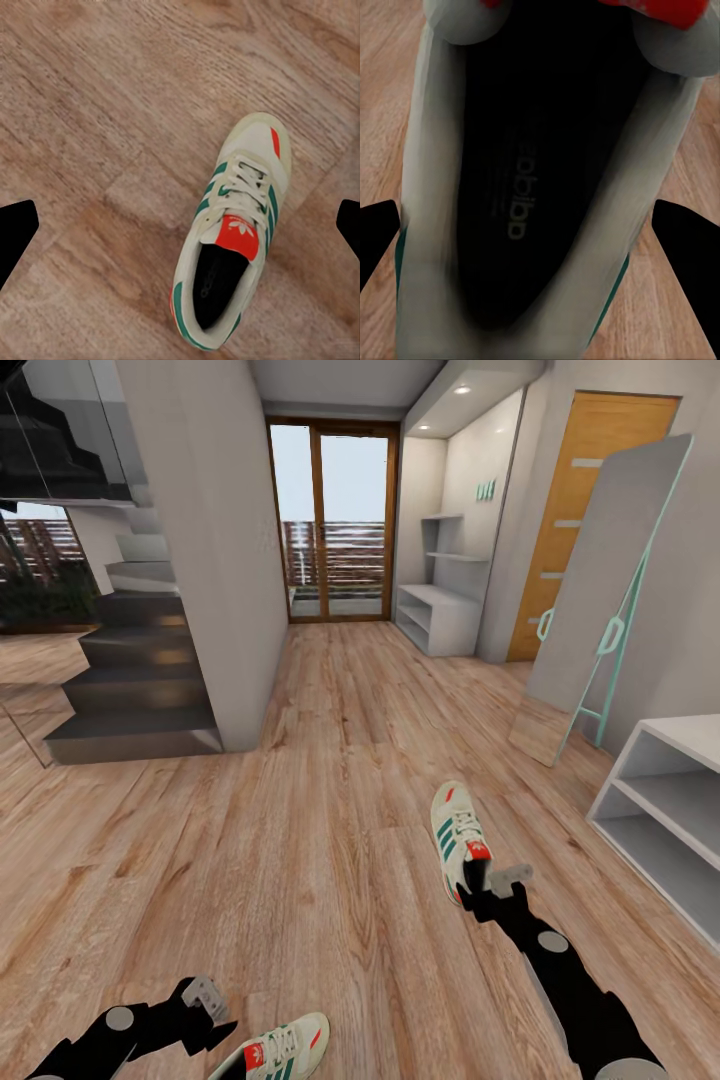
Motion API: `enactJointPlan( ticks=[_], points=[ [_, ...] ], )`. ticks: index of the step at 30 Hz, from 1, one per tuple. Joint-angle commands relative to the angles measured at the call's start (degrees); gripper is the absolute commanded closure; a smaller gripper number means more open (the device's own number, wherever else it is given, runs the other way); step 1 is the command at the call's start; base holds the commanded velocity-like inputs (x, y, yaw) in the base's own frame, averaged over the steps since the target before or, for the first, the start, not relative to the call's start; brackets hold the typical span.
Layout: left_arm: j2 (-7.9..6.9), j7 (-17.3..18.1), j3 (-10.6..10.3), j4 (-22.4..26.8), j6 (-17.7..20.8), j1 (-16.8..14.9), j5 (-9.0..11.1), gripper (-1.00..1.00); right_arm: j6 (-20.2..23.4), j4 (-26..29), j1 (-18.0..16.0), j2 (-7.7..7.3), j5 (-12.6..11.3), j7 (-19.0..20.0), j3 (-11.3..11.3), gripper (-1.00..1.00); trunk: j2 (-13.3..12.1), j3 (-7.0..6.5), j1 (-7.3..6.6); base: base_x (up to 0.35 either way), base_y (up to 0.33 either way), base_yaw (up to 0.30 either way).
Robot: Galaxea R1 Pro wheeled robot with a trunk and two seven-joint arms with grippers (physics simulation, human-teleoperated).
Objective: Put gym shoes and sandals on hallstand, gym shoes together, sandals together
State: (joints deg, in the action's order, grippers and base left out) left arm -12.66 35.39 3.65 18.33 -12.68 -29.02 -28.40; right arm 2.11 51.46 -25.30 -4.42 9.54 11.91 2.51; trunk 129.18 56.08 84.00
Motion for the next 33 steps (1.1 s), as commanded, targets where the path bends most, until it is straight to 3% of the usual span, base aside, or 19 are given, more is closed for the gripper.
enactJointPlan(
  ticks=[1, 11, 33],
  points=[
    [0.05, 0.19, 0.52, 0.01, -0.3, -0.04, -0.56, -1.0, 0.37, 0.28, -0.04, 0.0, 0.57, 0.52, 0.2, 1.0, 0.02, 0.05, -0.01, 0.0, 0.0, 0.0],
    [0.41, -0.22, 0.66, 0.34, -0.31, -0.05, -0.6, -1.0, 0.62, 0.34, -0.1, -0.72, 0.72, 0.74, 0.14, 1.0, 0.02, 0.05, -0.01, -0.015, 0.055, 0.0],
    [0.44, -0.24, 1.16, 0.47, -0.32, -0.16, -0.06, -1.0, 0.62, -0.13, -0.1, -0.77, 0.66, 0.73, 0.22, 1.0, 0.02, 0.05, -0.01, -0.001, 0.028, 0.0]
  ],
)
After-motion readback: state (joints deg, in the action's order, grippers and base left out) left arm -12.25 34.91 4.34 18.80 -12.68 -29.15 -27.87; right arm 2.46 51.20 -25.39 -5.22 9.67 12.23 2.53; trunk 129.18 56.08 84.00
